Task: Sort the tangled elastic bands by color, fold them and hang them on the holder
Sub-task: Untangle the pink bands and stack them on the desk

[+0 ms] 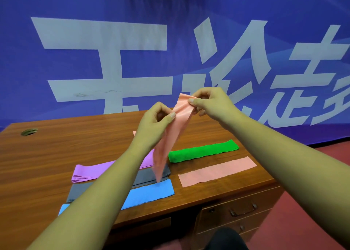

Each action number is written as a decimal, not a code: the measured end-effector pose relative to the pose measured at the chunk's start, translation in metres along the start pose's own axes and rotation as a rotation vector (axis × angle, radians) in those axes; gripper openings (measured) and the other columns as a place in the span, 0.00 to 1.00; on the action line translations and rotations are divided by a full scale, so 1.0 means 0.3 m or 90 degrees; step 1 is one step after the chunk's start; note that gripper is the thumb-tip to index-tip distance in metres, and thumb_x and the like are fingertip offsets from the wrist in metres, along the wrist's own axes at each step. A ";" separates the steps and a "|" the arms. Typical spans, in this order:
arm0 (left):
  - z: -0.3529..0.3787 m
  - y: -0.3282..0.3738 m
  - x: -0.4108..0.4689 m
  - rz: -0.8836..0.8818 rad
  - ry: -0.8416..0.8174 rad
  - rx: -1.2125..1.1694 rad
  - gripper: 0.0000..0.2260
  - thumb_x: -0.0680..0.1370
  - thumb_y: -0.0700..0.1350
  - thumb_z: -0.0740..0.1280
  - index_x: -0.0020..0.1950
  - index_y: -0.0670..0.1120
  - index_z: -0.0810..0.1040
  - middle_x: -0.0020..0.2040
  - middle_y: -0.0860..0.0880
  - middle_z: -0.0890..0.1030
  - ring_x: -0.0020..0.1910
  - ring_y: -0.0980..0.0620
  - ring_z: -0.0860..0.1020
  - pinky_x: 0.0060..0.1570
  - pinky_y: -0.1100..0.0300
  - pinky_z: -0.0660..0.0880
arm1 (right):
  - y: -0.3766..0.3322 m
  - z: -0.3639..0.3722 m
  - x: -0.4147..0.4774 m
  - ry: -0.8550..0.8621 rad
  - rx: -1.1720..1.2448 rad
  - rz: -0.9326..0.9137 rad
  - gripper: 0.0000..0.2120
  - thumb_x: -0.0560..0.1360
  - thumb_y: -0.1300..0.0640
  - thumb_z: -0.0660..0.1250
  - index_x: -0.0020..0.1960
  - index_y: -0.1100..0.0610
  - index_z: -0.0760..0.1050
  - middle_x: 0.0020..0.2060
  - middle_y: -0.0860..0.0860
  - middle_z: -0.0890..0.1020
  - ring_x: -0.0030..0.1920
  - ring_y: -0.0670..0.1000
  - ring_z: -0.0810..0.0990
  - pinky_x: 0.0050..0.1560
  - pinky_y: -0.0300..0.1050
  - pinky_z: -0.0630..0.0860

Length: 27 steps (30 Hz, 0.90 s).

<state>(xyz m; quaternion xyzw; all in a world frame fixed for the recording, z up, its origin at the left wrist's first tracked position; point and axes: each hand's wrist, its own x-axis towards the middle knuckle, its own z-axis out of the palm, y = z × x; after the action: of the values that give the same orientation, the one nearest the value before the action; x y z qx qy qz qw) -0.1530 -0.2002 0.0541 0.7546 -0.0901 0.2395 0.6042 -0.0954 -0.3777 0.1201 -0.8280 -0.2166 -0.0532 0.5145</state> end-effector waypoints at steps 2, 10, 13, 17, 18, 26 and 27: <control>0.009 -0.012 -0.001 -0.048 -0.020 -0.036 0.07 0.81 0.39 0.64 0.44 0.47 0.72 0.31 0.52 0.73 0.32 0.56 0.70 0.36 0.62 0.67 | -0.012 0.014 0.002 0.017 0.001 -0.021 0.03 0.76 0.61 0.69 0.45 0.59 0.81 0.38 0.56 0.84 0.35 0.46 0.81 0.38 0.41 0.77; -0.016 -0.057 -0.045 -0.151 -0.249 -0.050 0.04 0.78 0.43 0.69 0.49 0.44 0.82 0.39 0.55 0.83 0.39 0.59 0.78 0.42 0.68 0.73 | -0.012 -0.023 0.039 0.075 0.081 0.058 0.07 0.75 0.63 0.68 0.48 0.67 0.80 0.35 0.53 0.81 0.30 0.43 0.79 0.40 0.43 0.77; -0.045 -0.083 -0.047 -0.203 -0.316 0.035 0.10 0.76 0.46 0.72 0.55 0.45 0.84 0.54 0.50 0.85 0.56 0.53 0.80 0.60 0.56 0.76 | 0.021 -0.050 0.047 0.118 0.132 0.095 0.05 0.76 0.63 0.67 0.49 0.65 0.79 0.35 0.53 0.81 0.32 0.47 0.79 0.40 0.46 0.77; -0.060 -0.109 -0.058 -0.214 -0.329 0.109 0.09 0.77 0.45 0.69 0.56 0.46 0.82 0.54 0.50 0.83 0.55 0.56 0.80 0.57 0.60 0.76 | 0.067 -0.078 0.050 0.138 0.147 0.134 0.05 0.77 0.63 0.66 0.50 0.64 0.78 0.37 0.55 0.81 0.34 0.49 0.80 0.37 0.45 0.77; -0.063 -0.107 -0.064 -0.204 -0.343 0.126 0.06 0.78 0.44 0.68 0.52 0.47 0.82 0.50 0.52 0.83 0.51 0.60 0.80 0.51 0.65 0.75 | 0.078 -0.085 0.052 0.148 0.164 0.145 0.04 0.77 0.63 0.65 0.49 0.63 0.78 0.37 0.56 0.81 0.34 0.50 0.80 0.35 0.44 0.76; -0.086 -0.171 -0.100 -0.144 -0.298 0.027 0.07 0.74 0.46 0.71 0.36 0.49 0.78 0.47 0.50 0.81 0.50 0.51 0.78 0.55 0.56 0.73 | 0.139 -0.150 0.057 0.187 0.193 0.209 0.06 0.77 0.64 0.63 0.52 0.63 0.77 0.40 0.58 0.80 0.35 0.52 0.80 0.32 0.42 0.77; -0.076 -0.173 -0.099 -0.126 -0.265 0.001 0.08 0.75 0.42 0.69 0.36 0.47 0.76 0.47 0.50 0.82 0.50 0.52 0.79 0.55 0.56 0.73 | 0.143 -0.151 0.055 0.183 0.195 0.209 0.05 0.77 0.64 0.63 0.51 0.62 0.77 0.40 0.58 0.80 0.36 0.52 0.80 0.33 0.43 0.78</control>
<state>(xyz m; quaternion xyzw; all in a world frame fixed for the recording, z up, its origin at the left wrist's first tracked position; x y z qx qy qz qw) -0.1624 -0.1698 -0.0014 0.7932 -0.1383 0.0184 0.5928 -0.0567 -0.4284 0.1108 -0.7486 -0.0096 -0.0530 0.6609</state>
